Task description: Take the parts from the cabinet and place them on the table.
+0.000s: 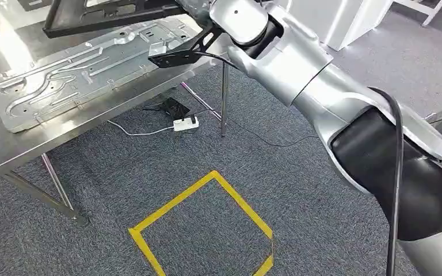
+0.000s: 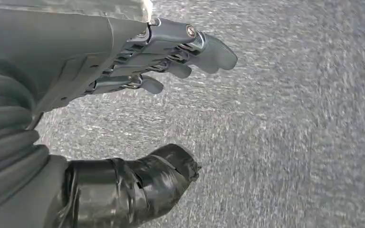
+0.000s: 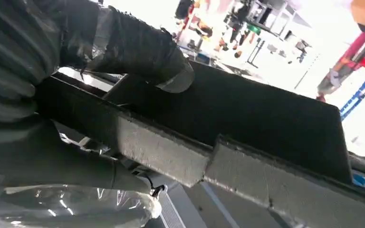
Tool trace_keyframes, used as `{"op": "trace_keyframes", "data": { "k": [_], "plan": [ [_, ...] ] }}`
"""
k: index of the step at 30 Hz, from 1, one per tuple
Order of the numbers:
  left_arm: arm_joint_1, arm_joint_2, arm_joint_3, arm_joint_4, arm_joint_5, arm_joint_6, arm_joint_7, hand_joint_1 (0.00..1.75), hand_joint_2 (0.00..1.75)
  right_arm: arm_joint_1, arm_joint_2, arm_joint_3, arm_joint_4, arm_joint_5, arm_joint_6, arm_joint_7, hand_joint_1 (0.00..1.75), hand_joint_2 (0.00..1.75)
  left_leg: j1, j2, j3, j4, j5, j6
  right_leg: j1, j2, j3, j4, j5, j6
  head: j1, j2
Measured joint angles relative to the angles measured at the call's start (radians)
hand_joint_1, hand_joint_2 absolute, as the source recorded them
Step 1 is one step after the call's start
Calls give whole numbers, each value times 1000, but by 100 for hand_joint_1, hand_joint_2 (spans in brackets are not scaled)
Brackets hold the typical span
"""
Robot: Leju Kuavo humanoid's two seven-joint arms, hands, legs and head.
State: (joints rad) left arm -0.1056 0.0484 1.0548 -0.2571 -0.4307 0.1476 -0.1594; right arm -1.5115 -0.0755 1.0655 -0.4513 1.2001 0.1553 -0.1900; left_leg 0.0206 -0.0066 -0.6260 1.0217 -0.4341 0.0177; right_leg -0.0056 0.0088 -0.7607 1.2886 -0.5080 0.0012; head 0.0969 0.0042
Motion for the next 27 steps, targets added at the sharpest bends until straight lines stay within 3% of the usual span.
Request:
{"op": "trace_keyframes", "data": {
  "k": [2, 4, 7, 9, 10, 12, 13, 14, 15, 17, 18, 19, 22, 24, 25, 27],
  "plan": [
    [0, 0, 9, 2, 1, 0, 5, 0, 175, -3, 0, 0, 0, 0, 0, 0, 175, 175, 2, -3, 2, 5, -5, -7, -4, 0, 85, -168, 83, -4, 0, 0],
    [-1, 0, 16, 3, 1, 1, 9, 0, 175, -6, 4, 0, -2, 0, -1, -1, 175, 175, -5, -4, -5, 13, -10, -16, 5, 1, 122, -243, 75, -7, -1, 0],
    [-1, -2, 23, 5, 1, 2, 16, 0, 175, -6, 7, 0, -1, 0, -2, -2, 175, 175, 4, -5, -5, 4, -3, -34, 12, 3, 117, -239, 79, -20, -2, 0],
    [0, -3, 25, 8, 1, 2, 18, 0, 175, -7, 9, 0, -2, 0, -2, -2, 175, 175, 6, 0, -16, 29, -24, -43, 6, 0, 129, -255, 86, -33, -2, 0],
    [-1, -3, 26, 9, 0, 2, 18, 0, 175, -9, 9, 0, -2, 0, -2, -2, 175, 175, 7, 2, -38, 78, -54, -45, 6, -1, 130, -255, 85, -39, -7, 0],
    [-1, -2, 29, 10, 0, 3, 19, 0, 175, -8, 14, 0, -1, 0, -1, -4, 175, 175, 6, 2, -110, 227, -117, -49, 10, 0, 130, -254, 83, -45, -6, 0],
    [-1, -3, 32, 10, 1, 3, 22, 0, 175, -6, 16, 0, -1, 0, 0, -6, 175, 175, 6, 2, -140, 283, -131, -50, 12, 0, 130, -254, 82, -46, -6, 0],
    [-1, -3, 36, 12, 0, 3, 23, 0, 175, -3, 17, 0, -1, 0, 0, -10, 175, 175, 6, 2, -149, 293, -120, -49, 15, 2, 131, -253, 82, -47, -6, 0],
    [-1, -3, 38, 13, 0, 3, 23, 0, 175, -3, 18, 1, -1, 0, 1, -11, 175, 175, 6, 2, -134, 258, -91, -47, 16, 2, 132, -251, 80, -48, -6, 0],
    [-1, -2, 40, 13, 0, 6, 23, 0, 175, -4, 18, 1, -2, 0, 1, -11, 175, 175, 3, 2, -59, 104, -10, -39, 17, 2, 135, -248, 75, -46, -5, 0],
    [-2, -2, 41, 13, 0, 6, 23, 0, 175, -5, 18, 1, -2, 0, 1, -11, 175, 175, 0, 3, -24, 24, 2, -33, 16, 2, 137, -247, 71, -43, -6, 0],
    [-3, -2, 41, 13, -1, 6, 23, 0, 175, -7, 17, 1, -1, 0, 2, -11, 175, 175, -11, 3, -7, 8, -10, -28, 22, 3, 133, -246, 69, -38, -6, 0],
    [-2, -2, 43, 13, -2, 6, 23, 0, 175, -3, 18, 2, -1, 0, 3, -11, 175, 175, -15, 1, -8, 5, -5, -19, 15, 3, 135, -252, 72, -25, -5, 0],
    [-3, -3, 43, 14, -2, 6, 23, 0, 175, -2, 16, 2, -1, 1, 3, -11, 175, 175, -5, 3, 9, -13, 1, -8, 15, 2, 131, -235, 56, -14, -5, 0],
    [-3, -3, 43, 14, -2, 6, 23, 0, 175, -4, 16, 2, -1, 1, 3, -11, 175, 175, -5, 3, 14, -16, -1, -4, 15, 2, 114, -197, 36, -10, 0, 0],
    [-4, -3, 44, 14, -3, 6, 23, 0, 175, -2, 16, 2, 0, 2, 3, -11, 175, 175, -6, 4, 21, -16, -6, 4, 11, 1, 30, -42, -21, -4, -2, 0]
  ]
}}
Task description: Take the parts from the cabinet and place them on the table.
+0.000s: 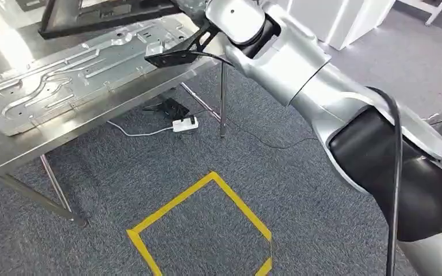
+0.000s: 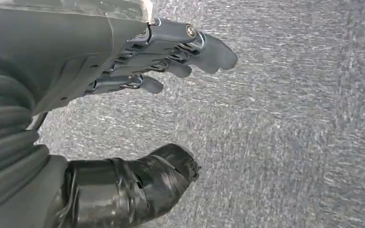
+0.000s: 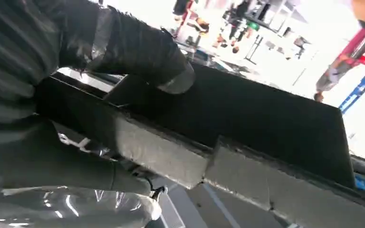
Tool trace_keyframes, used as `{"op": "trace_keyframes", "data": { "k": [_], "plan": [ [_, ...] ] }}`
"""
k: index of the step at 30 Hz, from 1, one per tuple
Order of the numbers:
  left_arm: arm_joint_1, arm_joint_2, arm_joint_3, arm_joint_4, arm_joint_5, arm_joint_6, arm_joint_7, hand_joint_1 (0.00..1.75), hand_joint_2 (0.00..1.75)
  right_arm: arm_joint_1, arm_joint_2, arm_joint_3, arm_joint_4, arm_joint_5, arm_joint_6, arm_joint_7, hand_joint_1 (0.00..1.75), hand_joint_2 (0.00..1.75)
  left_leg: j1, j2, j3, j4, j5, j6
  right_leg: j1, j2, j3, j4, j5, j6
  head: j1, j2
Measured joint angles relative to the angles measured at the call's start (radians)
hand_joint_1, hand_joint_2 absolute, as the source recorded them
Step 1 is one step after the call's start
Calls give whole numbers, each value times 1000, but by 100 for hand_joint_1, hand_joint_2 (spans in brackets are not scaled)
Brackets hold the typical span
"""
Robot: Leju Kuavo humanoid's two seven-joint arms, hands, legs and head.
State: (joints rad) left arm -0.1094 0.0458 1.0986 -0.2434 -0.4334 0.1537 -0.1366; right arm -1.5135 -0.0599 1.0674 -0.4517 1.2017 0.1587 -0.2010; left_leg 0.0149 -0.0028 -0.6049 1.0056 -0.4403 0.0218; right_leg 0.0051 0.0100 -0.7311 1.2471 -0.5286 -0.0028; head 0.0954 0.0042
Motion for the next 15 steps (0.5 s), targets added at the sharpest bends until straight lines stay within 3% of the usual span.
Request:
{"op": "trace_keyframes", "data": {
  "k": [1, 2, 3, 6, 7, 8, 10, 12, 13, 15],
  "plan": [
    [-1, 0, 0, 0, -1, 0, 0, 0, 175, 5, 0, 1, 0, 0, 0, -2, 175, 175, 0, 0, 3, 0, -4, 3, -3, 0, -41, 66, -15, 3, 2, 0],
    [-1, 0, 0, 0, -5, 0, 0, 0, 175, 10, 0, 2, 1, 1, 1, -2, 175, 175, 0, 0, 7, 1, -7, 3, -7, 0, -66, 92, -7, 5, 2, 0],
    [0, 0, 0, 0, -8, 3, -1, 0, 175, 15, 0, 2, 2, 1, 2, -2, 175, 175, 2, -1, 12, 2, -12, 2, -10, -1, -63, 66, 26, 6, 2, 0],
    [1, 0, 0, 0, -23, 9, -8, 0, 175, 13, -2, 2, 3, 2, 3, 0, 175, 175, 5, -6, 27, 11, -32, -9, -15, -2, 33, -167, 162, 0, 2, 0],
    [1, 0, 0, 0, -24, 7, -11, 0, 175, 12, -2, 2, 3, 2, 3, 0, 175, 175, 0, -6, 25, 15, -38, -17, -8, 1, 51, -180, 146, -2, -1, 0],
    [-1, 0, 0, 0, -22, 2, -12, 0, 175, 11, -1, 2, 2, 2, 3, 0, 175, 175, 0, -8, 21, 19, -40, -22, -8, 1, 53, -204, 140, -6, 0, 0],
    [-1, -1, 0, 1, -16, -6, -14, 0, 175, 15, -1, 2, 2, 2, 5, 0, 175, 175, 9, -8, 22, 9, -38, -34, 2, 2, 52, -199, 137, -13, 0, 0],
    [-1, -1, 0, 2, -15, -7, -14, 0, 175, 14, -2, 2, 2, 2, 5, 0, 175, 175, 13, -6, 22, 12, -53, -45, -7, 1, 67, -219, 141, -24, 0, 0],
    [0, -1, 0, 3, -14, -7, -15, 0, 175, 12, -3, 2, 2, 2, 5, 1, 175, 175, 11, -3, 9, 49, -73, -47, -7, 1, 73, -224, 140, -29, -3, 0],
    [-2, 1, 1, 3, -17, -3, -17, 0, 175, 10, -2, 2, 2, 2, 5, 0, 175, 175, 11, -3, -71, 199, -133, -53, -5, 2, 75, -223, 137, -35, -6, 0]
  ]
}}
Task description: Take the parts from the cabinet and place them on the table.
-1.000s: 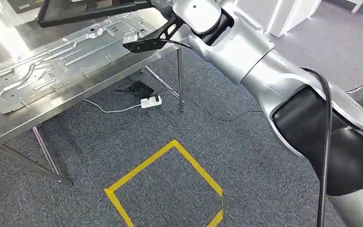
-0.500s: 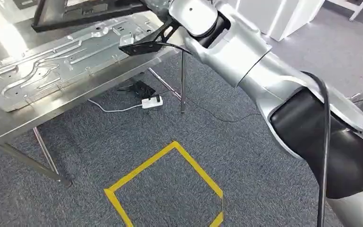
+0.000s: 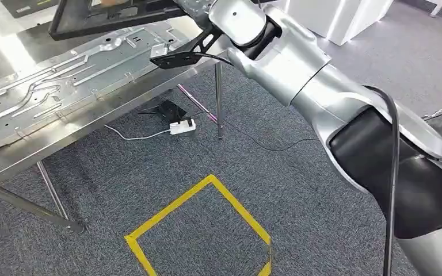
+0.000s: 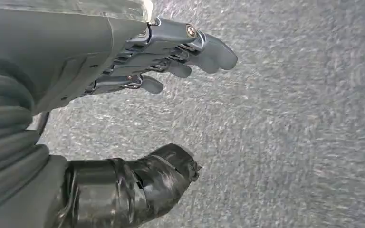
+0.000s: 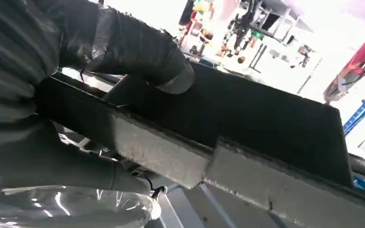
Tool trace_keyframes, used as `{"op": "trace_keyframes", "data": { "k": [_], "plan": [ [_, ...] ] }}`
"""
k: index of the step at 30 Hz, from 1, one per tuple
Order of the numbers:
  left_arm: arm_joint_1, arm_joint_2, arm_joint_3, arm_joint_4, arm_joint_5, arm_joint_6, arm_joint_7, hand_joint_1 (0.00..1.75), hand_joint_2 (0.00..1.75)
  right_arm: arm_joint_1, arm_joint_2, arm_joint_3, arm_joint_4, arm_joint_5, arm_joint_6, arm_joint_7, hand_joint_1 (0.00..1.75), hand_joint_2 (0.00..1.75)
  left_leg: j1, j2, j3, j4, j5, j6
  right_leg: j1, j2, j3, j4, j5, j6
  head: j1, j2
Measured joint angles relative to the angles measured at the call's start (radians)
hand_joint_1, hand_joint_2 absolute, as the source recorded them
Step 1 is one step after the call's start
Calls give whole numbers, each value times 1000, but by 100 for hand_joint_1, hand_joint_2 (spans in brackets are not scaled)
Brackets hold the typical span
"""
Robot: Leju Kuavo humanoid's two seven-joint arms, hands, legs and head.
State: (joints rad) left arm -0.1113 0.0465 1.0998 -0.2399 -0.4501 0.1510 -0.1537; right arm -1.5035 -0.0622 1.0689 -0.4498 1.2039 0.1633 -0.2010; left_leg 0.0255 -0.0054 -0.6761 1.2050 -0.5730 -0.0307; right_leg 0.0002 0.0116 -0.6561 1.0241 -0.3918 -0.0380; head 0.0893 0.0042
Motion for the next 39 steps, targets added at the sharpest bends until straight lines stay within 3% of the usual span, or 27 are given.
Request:
{"op": "trace_keyframes", "data": {
  "k": [1, 2, 3, 4, 6, 7, 10, 11, 12, 13, 16, 17, 18, 20, 21, 22, 23, 26, 28, 29, 31, 32, 33, 34, 36, 37, 39],
  "plan": [
    [0, 0, 2, 0, 0, 2, 0, 0, 175, 3, 0, 0, 0, 0, 0, 0, 175, 175, 0, 0, -38, 63, -16, -2, 1, 0, 1, 1, -2, -3, 0, 0],
    [0, -2, 3, 1, -1, 3, 1, 0, 175, 8, 0, 0, 0, 0, 0, -1, 175, 175, 0, 0, -71, 104, -14, -3, 3, 2, 1, 4, -4, -5, 0, 0],
    [1, -2, 3, 1, -1, 3, 1, 0, 175, 12, 0, 0, 0, 1, 1, -1, 175, 175, 0, 0, -75, 91, 12, -2, 4, 3, 1, 7, -7, -5, 0, 0],
    [1, -2, 5, 1, -1, 3, 1, 0, 175, 12, 0, 0, 0, 1, 1, -1, 175, 175, 0, 0, -59, 40, 52, 1, 5, 4, 1, 11, -10, -4, 0, 0],
    [0, 0, 6, 1, -2, 6, 2, 0, 175, 10, 0, 0, 0, 2, 1, -1, 175, 175, -1, 0, 15, -131, 144, 8, 6, 5, 4, 18, -17, -1, 0, 0],
    [-1, 0, 9, 2, -4, 10, 5, 0, 175, 9, 0, 0, 0, 2, 1, -1, 175, 175, -7, 0, 38, -165, 132, 13, 10, 6, 2, 19, -20, 3, 0, 0],
    [-2, -1, 13, 2, -4, 12, 5, 0, 175, 12, -1, 0, 0, 3, 2, -2, 175, 175, -14, -2, 36, -174, 139, 25, 7, 8, -2, 16, -15, 16, 0, 0],
    [-2, -1, 14, 1, -4, 11, 2, 0, 175, 12, -1, 0, 0, 3, 2, -2, 175, 175, -14, -2, 38, -180, 143, 30, 7, 8, 0, 15, -15, 21, 2, 0],
    [-3, -1, 16, 1, -4, 10, 1, 0, 175, 12, -2, 0, 0, 3, 2, -1, 175, 175, -4, 0, 46, -193, 148, 39, 9, 7, -5, 20, -23, 26, 1, 0],
    [-3, -2, 17, 1, -4, 9, 0, 0, 175, 10, -6, 0, 1, 3, 2, -1, 175, 175, -7, 1, 51, -198, 149, 43, 7, 1, -12, 45, -42, 30, 3, 0],
    [-6, -2, 17, 2, -6, 8, 0, 0, 175, 14, -6, 0, 1, 6, 3, -2, 175, 175, -9, 2, 54, -198, 147, 53, 0, 0, -107, 257, -141, 38, 4, 0],
    [-6, -2, 17, 2, -6, 6, 0, 0, 175, 18, -8, 0, 1, 6, 3, -2, 175, 175, -9, 2, 55, -198, 147, 53, -2, 0, -132, 304, -151, 40, 4, 0],
    [-6, -2, 17, 2, -5, 5, 1, 0, 175, 22, -8, 0, 2, 7, 5, -2, 175, 175, -8, 1, 55, -196, 146, 53, -6, -1, -136, 307, -138, 41, 4, 0],
    [-5, -2, 18, 2, -6, 5, 1, 0, 175, 23, -9, 0, 3, 7, 5, -2, 175, 175, -6, -1, 55, -192, 143, 49, -12, -2, -83, 196, -72, 42, 4, 0],
    [-5, -2, 18, 2, -6, 4, 2, 0, 175, 21, -9, 0, 3, 7, 5, -2, 175, 175, -4, -2, 56, -187, 139, 43, -13, -3, -31, 99, -29, 40, 5, 0],
    [-5, -2, 18, 2, -7, 3, 2, 0, 175, 21, -9, 0, 3, 7, 5, -2, 175, 175, -3, -2, 55, -183, 134, 37, -13, -2, -5, 38, -28, 39, 4, 0],
    [-6, -2, 18, 2, -8, 3, 2, 0, 175, 20, -8, 0, 2, 8, 5, -2, 175, 175, -11, -3, 48, -173, 130, 31, -6, -2, 10, 24, -33, 39, 2, 0],
    [-6, -3, 18, 2, -8, 3, 3, 0, 175, 22, -8, 0, 2, 9, 5, -2, 175, 175, 0, -2, 52, -183, 133, 14, 5, 0, 7, 29, -35, 24, 3, 0],
    [-5, -5, 18, 2, -9, 3, 3, 0, 175, 20, -8, 0, 2, 9, 5, -2, 175, 175, 2, 1, 46, -164, 115, 6, -3, -2, 20, 10, -27, 11, 1, 0],
    [-5, -4, 19, 2, -9, 3, 3, 0, 175, 18, -8, 0, 2, 10, 5, 0, 175, 175, 2, 1, 26, -122, 89, 4, -3, -2, 22, 9, -28, 7, -4, 0],
    [-6, -3, 22, 2, -9, 3, 3, 0, 175, 16, -7, 0, 2, 10, 5, 0, 175, 175, 1, 1, -47, 27, 26, 0, 0, -1, 25, 10, -31, 0, -3, 0],
    [-6, -4, 24, 2, -9, 3, 3, 0, 175, 18, -7, 0, 2, 10, 5, -2, 175, 175, 1, 1, -80, 84, 13, -1, 3, -1, 26, 10, -33, -3, -4, 0],
    [-6, -6, 25, 2, -8, 3, 3, 0, 175, 20, -7, 0, 2, 10, 5, -2, 175, 175, 1, 1, -94, 100, 20, 0, 5, 0, 28, 11, -35, -5, -4, 0],
    [-6, -6, 25, 2, -9, 3, 3, 0, 175, 21, -7, 0, 2, 10, 5, -2, 175, 175, 1, 1, -87, 77, 44, 2, 6, 1, 30, 12, -37, -5, -3, 0],
    [-6, -6, 26, 2, -11, 3, 3, 0, 175, 20, -7, 0, 1, 10, 5, -2, 175, 175, -1, 1, -16, -81, 138, 11, 9, 2, 38, 14, -44, -3, -3, 0],
    [-6, -6, 26, 2, -12, 4, 3, 0, 175, 20, -7, 0, 1, 10, 5, -2, 175, 175, -4, 1, 16, -152, 164, 16, 8, 2, 41, 14, -47, -1, -4, 0],
    [-7, -6, 27, 2, -13, 7, 4, 0, 175, 17, -7, 0, 2, 10, 5, -1, 175, 175, -14, 1, 36, -183, 149, 23, 11, 4, 34, 16, -50, 7, -2, 0]
  ]
}}
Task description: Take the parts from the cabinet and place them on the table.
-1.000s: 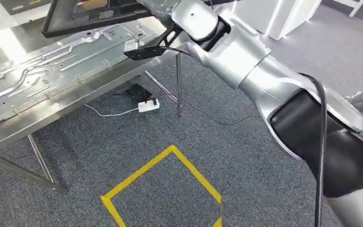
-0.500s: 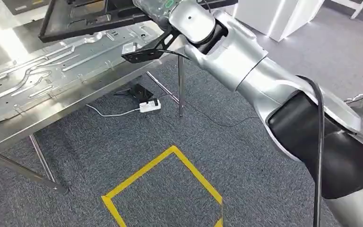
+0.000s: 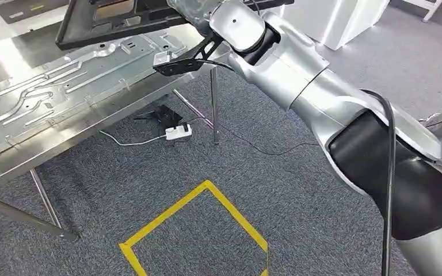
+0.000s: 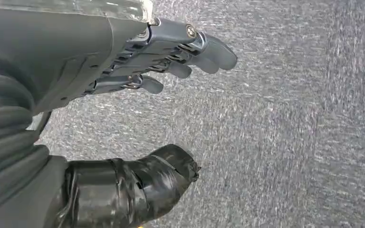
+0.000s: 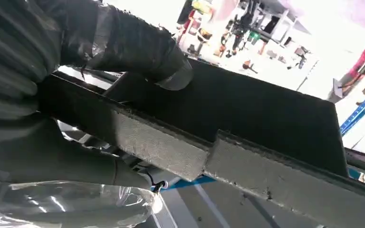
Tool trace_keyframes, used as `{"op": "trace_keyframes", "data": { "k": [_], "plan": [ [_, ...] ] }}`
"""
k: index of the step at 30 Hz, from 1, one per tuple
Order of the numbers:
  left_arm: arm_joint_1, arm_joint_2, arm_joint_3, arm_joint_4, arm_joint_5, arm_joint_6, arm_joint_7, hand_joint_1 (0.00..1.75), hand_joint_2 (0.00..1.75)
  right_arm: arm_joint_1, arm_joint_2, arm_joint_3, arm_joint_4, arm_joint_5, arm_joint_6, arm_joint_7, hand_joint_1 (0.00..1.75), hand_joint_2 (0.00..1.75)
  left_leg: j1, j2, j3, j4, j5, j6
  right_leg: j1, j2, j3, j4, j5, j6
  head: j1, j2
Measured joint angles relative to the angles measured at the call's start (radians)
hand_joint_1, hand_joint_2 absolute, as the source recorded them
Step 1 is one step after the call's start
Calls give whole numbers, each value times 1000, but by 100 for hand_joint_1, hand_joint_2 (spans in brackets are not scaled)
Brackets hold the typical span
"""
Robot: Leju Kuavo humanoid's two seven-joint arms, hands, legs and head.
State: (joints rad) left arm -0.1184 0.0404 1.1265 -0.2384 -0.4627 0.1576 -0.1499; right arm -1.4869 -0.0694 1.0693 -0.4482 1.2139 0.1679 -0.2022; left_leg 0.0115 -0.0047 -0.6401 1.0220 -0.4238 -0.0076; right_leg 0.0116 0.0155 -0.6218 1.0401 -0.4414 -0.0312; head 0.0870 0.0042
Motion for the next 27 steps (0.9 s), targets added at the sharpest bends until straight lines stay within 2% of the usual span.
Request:
{"op": "trace_keyframes", "data": {
  "k": [2, 3, 5, 6, 8, 9, 10, 11, 13, 14, 15, 17, 18, 19, 20, 21, 23, 24, 25, 26, 27],
  "plan": [
    [1, 0, 1, 0, 1, 5, 3, 0, 175, 3, 0, 0, 0, 0, 0, -1, 175, 175, -4, -1, -2, 0, -2, 3, -4, 0, 1, -7, 1, 10, -2, 0],
    [1, 0, 2, 0, 1, 8, 3, 0, 175, 4, 0, 0, 0, 0, 0, -1, 175, 175, 1, 0, 3, -10, 3, 11, -3, 0, 2, -6, -2, 16, 0, 0],
    [0, -2, 3, 0, 1, 8, 4, 0, 175, 4, -3, 0, 1, 1, 0, 0, 175, 175, 4, 1, 17, -22, 4, 18, -5, -4, -18, 41, -31, 25, 2, 0],
    [0, -2, 3, 0, 1, 6, 4, 0, 175, 4, -5, 0, 1, 2, 0, 0, 175, 175, 4, 2, 21, -22, 0, 26, -6, -4, -56, 116, -65, 29, 5, 0],
    [-2, -2, 3, 0, 0, 5, 4, 0, 175, 12, -4, 0, 1, 2, 0, -1, 175, 175, 3, 3, 29, -21, -7, 32, -11, -4, -140, 267, -109, 36, 4, 0],
    [-2, -2, 3, 0, -1, 5, 4, 0, 175, 16, -6, 0, 2, 2, 0, -1, 175, 175, 4, 2, 32, -20, -10, 33, -15, -5, -164, 297, -105, 38, 3, 0],
    [-1, -2, 3, 0, -2, 5, 4, 0, 175, 20, -7, 0, 3, 3, 0, -1, 175, 175, 5, 1, 37, -18, -15, 31, -19, -5, -165, 280, -77, 41, 4, 0],
    [0, -2, 3, 0, -2, 6, 5, 0, 175, 20, -8, 0, 4, 3, 0, -1, 175, 175, 6, -1, 41, -15, -21, 28, -23, -6, -145, 224, -35, 42, 4, 0],
    [0, -2, 4, 0, -2, 6, 5, 0, 175, 16, -9, 0, 4, 4, 0, 0, 175, 175, 9, -4, 48, -2, -37, 19, -27, -7, -75, 60, 57, 42, 5, 0],
    [1, -2, 4, 0, -2, 6, 5, 0, 175, 15, -9, 0, 4, 4, 0, 0, 175, 175, 6, -5, 43, 4, -45, 11, -25, -6, -55, 37, 42, 41, 3, 0],
    [-2, -2, 5, 0, -3, 7, 7, 0, 175, 13, -8, 0, 3, 4, -1, -2, 175, 175, 3, -5, 38, 13, -48, 5, -21, -4, -53, 16, 36, 36, 0, 0],
    [-1, -3, 5, 0, -5, 8, 8, 0, 175, 15, -8, 0, 4, 5, -1, -2, 175, 175, 11, -5, 37, 5, -45, -3, -13, -3, -56, 20, 35, 29, 2, 0],
    [-1, -3, 6, 0, -5, 8, 10, 0, 175, 14, -8, 0, 4, 5, -1, -2, 175, 175, 12, -5, 40, 4, -46, -8, -13, -2, -54, 16, 36, 24, 1, 0],
    [0, -3, 7, 0, -6, 10, 10, 0, 175, 14, -8, 0, 4, 5, -2, -1, 175, 175, 14, -4, 37, 3, -57, -14, -21, -3, -42, 4, 36, 15, 3, 0],
    [0, -3, 7, 0, -8, 10, 11, 0, 175, 13, -8, 0, 4, 6, -2, 0, 175, 175, 14, 0, 31, 34, -72, -16, -20, -4, -36, 1, 35, 12, -3, 0],
    [-2, -3, 7, 0, -8, 11, 11, 0, 175, 9, -8, 0, 4, 6, -2, 0, 175, 175, 13, 0, -2, 98, -99, -19, -20, -4, -34, 1, 33, 8, -7, 0],
    [-4, -3, 7, 0, -9, 11, 13, 0, 175, 11, -7, 0, 4, 7, -2, -1, 175, 175, 13, 0, -91, 252, -147, -23, -16, -3, -29, 1, 28, 1, -6, 0],
    [-3, -3, 7, 0, -9, 11, 15, 0, 175, 14, -7, 0, 4, 8, -2, -2, 175, 175, 13, 0, -123, 294, -146, -22, -14, -3, -27, 2, 26, -2, -6, 0],
    [-2, -3, 8, 0, -9, 10, 15, 0, 175, 17, -7, 0, 4, 8, -2, -2, 175, 175, 13, 0, -130, 288, -125, -20, -11, -1, -23, 2, 23, -3, -6, 0],
    [-2, -3, 8, 0, -9, 10, 15, 0, 175, 18, -7, 0, 4, 10, -2, -2, 175, 175, 12, 0, -118, 243, -86, -17, -9, 0, -20, 4, 19, -2, -6, 0],
    [-2, -3, 8, 0, -9, 10, 15, 0, 175, 18, -7, 0, 4, 10, -2, -1, 175, 175, 10, 0, -86, 162, -36, -12, -8, 0, -15, 5, 15, -2, -6, 0]
  ]
}}
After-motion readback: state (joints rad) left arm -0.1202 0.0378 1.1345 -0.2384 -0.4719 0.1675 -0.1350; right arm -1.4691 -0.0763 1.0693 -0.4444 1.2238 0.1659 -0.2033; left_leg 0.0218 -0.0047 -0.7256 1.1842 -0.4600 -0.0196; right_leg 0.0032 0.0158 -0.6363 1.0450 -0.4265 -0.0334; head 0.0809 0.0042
